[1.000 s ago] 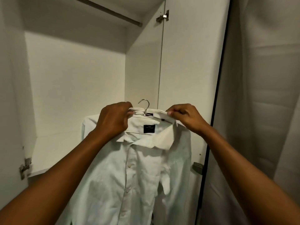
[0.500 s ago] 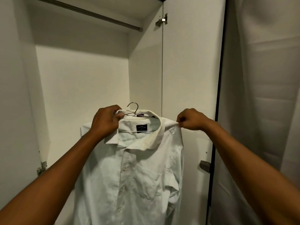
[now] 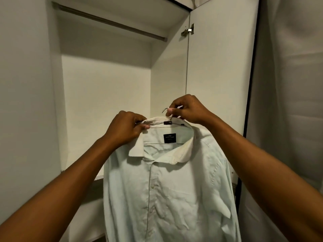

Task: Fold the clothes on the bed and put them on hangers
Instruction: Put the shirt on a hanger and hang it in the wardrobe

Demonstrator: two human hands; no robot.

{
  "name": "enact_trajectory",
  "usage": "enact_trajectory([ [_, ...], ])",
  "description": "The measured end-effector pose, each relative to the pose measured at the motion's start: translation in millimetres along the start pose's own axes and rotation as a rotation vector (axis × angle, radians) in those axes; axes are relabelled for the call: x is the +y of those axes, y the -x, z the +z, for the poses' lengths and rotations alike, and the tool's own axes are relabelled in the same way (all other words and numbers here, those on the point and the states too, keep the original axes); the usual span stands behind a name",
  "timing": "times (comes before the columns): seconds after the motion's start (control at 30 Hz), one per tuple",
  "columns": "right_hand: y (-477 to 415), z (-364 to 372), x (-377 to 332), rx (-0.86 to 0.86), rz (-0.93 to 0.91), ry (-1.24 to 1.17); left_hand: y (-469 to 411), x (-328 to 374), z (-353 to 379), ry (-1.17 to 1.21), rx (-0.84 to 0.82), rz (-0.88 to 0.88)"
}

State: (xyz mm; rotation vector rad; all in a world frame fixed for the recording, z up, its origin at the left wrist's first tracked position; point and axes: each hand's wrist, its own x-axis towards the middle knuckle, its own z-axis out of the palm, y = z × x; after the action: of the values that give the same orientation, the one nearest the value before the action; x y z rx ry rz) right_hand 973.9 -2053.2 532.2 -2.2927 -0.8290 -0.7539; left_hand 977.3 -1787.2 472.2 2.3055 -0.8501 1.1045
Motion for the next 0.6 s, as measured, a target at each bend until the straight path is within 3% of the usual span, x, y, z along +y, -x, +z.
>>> enact_trajectory([
  [0.1, 2.6, 1.0, 11.3, 0.036, 0.015, -0.065, -4.6, 2.8, -6.8, 0.066, -0.114, -0.027],
  [0.23, 2.8, -3.5, 23.2, 0.096, 0.022, -0.053, -2.9, -10.9, -27.2, 0.232, -0.271, -0.241],
  [0.37, 8.0, -16.0, 35.0, 0.155, 0.04, -0.045, 21.3, -45.4, -35.0, 0.551, -0.596, -0.46],
  [0.5, 15.8, -22.9, 50.1, 0.184, 0.054, 0.048, 26.6, -46.2, -36.5, 0.461, -0.42, -0.463],
  [0.6, 23.5, -24.1, 62.1, 0.186, 0.087, 0.061, 21.0, -41.2, -48.6, 0.6, -0.245, -0.461],
])
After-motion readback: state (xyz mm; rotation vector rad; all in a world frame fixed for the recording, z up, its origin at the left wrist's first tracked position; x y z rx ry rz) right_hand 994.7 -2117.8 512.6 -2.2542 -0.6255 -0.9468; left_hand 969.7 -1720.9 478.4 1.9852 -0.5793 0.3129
